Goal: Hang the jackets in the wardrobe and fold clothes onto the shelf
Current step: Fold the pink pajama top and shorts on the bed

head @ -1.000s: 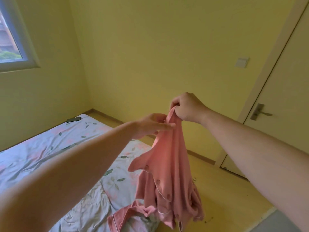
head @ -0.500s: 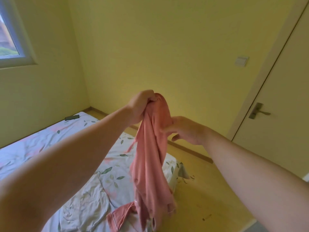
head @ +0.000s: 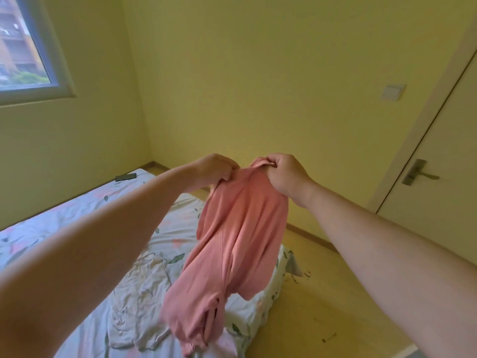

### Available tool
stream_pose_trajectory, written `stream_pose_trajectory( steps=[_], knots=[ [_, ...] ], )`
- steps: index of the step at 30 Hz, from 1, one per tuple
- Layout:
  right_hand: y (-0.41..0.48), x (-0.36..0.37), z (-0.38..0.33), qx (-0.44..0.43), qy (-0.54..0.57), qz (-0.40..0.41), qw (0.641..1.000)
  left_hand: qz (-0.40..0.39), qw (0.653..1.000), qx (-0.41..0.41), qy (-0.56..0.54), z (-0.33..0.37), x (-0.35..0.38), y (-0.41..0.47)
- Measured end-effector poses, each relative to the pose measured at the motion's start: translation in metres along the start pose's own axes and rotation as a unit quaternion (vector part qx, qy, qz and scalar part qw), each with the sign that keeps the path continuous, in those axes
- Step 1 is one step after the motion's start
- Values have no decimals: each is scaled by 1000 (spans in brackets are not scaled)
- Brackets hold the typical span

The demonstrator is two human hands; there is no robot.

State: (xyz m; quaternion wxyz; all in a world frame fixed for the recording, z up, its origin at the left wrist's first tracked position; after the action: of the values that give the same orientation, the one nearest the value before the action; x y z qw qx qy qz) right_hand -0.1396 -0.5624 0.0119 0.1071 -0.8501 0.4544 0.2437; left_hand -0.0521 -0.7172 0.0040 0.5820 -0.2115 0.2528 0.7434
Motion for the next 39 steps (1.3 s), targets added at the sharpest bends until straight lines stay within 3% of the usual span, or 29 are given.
stream_pose_trajectory(
  steps=[4,6,9,13,15,16,18,21,24,26,29,32,35,39],
  knots=[
    [2,9,3,2,-41,-26,999,-46,998,24,45,-1,-2,-7],
    [-2,15,8,6,-63,-41,997,-23,996,42,80,-3,-8,-6],
    [-10,27,25,29,-83,-117,989,86,988,66,-109,-1,-22,-4],
    [-42,54,65,96,-258,-312,909,208,907,55,-362,2,-36,-4],
    [-42,56,81,100,-341,-293,888,260,881,40,-394,-3,-43,-1],
    [-37,52,78,97,-342,-255,899,273,898,36,-345,-5,-46,-1],
    [-26,37,61,102,-238,-160,952,225,951,37,-207,-6,-42,-2],
    [-13,10,29,89,-28,-70,993,17,999,30,-31,-7,-10,-9],
    [-6,-3,14,67,-18,-46,997,-159,971,20,176,-13,18,-23],
    [-8,-5,13,60,-52,-69,994,-185,955,10,230,-10,20,-27],
    [-25,9,37,122,-105,-218,963,-48,948,35,313,2,-15,-19],
    [-52,27,70,176,-200,-339,902,116,966,54,225,2,-55,-22],
    [-70,49,95,142,-329,-395,846,269,954,79,106,-1,-87,-35],
    [-89,74,112,147,-412,-431,789,382,922,58,-11,-14,-117,-67]
  ],
)
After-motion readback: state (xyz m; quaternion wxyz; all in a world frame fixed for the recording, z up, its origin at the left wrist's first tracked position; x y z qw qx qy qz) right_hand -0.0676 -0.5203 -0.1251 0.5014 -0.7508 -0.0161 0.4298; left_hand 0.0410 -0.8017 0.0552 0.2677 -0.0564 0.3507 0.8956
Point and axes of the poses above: each hand's wrist, its own y-axis towards the middle knuckle, its own x-axis out of the palm, z = x × y, the point moved 6 cm from there along y, towards the middle knuckle, and after that the axes turned 13 degrees about x, right-handed, at the moved point
